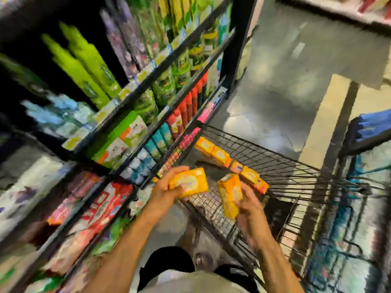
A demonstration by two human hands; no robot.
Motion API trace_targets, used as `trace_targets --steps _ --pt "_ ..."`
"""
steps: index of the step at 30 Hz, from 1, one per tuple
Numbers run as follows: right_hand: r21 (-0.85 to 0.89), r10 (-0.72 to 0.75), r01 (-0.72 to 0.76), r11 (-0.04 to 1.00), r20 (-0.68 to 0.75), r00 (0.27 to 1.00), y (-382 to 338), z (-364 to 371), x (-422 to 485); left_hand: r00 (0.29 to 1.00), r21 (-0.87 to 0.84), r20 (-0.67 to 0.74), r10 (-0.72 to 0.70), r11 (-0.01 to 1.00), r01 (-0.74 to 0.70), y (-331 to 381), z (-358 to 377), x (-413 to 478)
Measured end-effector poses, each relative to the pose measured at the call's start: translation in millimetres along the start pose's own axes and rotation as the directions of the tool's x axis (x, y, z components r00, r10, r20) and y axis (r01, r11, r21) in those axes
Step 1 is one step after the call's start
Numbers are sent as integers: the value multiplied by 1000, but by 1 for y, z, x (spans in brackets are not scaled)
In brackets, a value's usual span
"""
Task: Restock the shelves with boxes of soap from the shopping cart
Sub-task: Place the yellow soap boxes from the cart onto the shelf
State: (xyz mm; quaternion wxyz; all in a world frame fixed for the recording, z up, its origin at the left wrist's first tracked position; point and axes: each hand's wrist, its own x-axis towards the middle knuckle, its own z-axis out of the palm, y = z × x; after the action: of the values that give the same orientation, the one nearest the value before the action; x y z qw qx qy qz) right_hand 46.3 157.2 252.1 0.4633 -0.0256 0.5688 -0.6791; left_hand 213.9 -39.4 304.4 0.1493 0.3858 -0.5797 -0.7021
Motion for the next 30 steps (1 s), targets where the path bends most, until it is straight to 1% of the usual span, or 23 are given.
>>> trace_targets --steps 2,5,7,8,11,14,16,19,24,28,29,30 --pt "-61 -3 8 998 82 997 0 14 -14 988 -41 -153 34 998 -40 -3 -16 -39" --pt "-166 23 4 986 156 988 2 43 -35 935 -155 -353 42 983 -102 -15 -45 -102" --pt "-202 22 14 979 178 984 7 65 -49 882 -196 -471 24 972 -131 -25 -64 -146" --pt "-213 28 18 977 211 977 11 79 -57 853 -220 -522 8 965 -144 -31 -74 -169" --pt "-250 116 -38 967 302 946 28 118 -77 769 -311 -636 -66 934 -177 -45 -99 -230" --pt "-322 171 -36 946 404 899 53 159 -107 692 -349 -715 -101 909 -228 -62 -124 -294" --pt "-364 209 -30 931 466 860 69 189 -134 618 -364 -776 -126 889 -276 -74 -139 -338" --pt "-408 269 -31 912 542 796 102 235 -172 518 -356 -845 -134 863 -357 -92 -162 -407" --pt "-472 315 43 881 652 690 174 314 -258 368 -311 -918 -147 843 -439 -132 -217 -532" --pt "-462 319 89 882 726 609 239 370 -345 304 -281 -941 -145 838 -468 -163 -266 -637" --pt "-449 312 94 888 742 594 255 382 -365 297 -273 -945 -138 833 -482 -167 -278 -661" --pt "-441 306 94 892 745 593 270 393 -387 291 -270 -947 -136 827 -493 -172 -289 -685"
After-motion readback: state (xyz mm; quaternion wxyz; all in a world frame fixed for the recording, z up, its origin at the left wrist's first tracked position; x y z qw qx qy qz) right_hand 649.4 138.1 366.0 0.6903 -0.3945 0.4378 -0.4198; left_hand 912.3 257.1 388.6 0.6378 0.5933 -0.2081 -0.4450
